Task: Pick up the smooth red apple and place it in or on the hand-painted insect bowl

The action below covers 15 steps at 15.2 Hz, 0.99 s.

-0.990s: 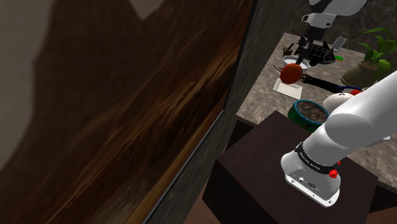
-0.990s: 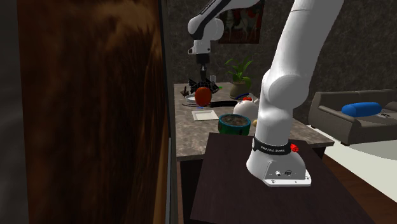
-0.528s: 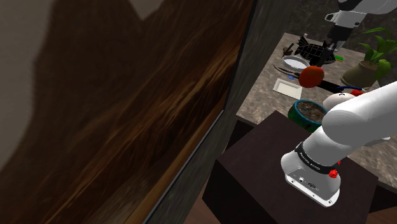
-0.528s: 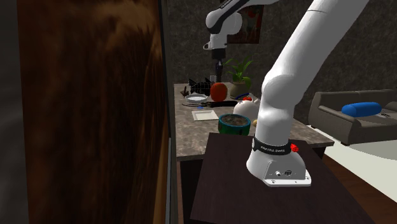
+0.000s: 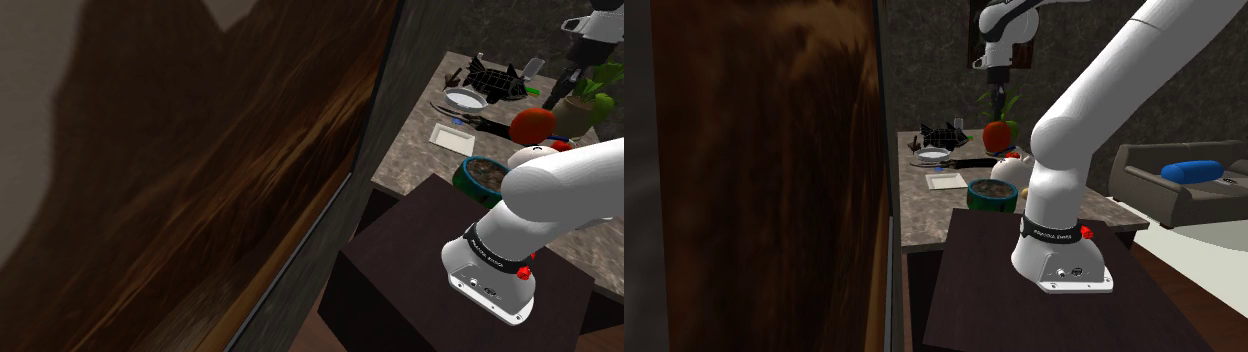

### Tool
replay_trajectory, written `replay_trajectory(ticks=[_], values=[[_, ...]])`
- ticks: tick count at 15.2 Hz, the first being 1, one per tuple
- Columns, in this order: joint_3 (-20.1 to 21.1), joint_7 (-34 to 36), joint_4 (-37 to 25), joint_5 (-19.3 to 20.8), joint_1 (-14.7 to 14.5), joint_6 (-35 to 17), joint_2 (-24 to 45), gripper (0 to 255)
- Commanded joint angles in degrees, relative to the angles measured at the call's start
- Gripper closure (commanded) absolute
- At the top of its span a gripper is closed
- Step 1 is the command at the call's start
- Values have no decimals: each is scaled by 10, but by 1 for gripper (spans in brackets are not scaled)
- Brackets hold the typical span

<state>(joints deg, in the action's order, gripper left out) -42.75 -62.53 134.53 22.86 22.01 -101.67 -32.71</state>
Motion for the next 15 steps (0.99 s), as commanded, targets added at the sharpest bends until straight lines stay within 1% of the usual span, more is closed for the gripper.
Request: replay_trajectory(ticks=[1,15], values=[[-8,-11,2,8,7,1,-5,255],[-59,-12,79,25,0,-117,34,255]])
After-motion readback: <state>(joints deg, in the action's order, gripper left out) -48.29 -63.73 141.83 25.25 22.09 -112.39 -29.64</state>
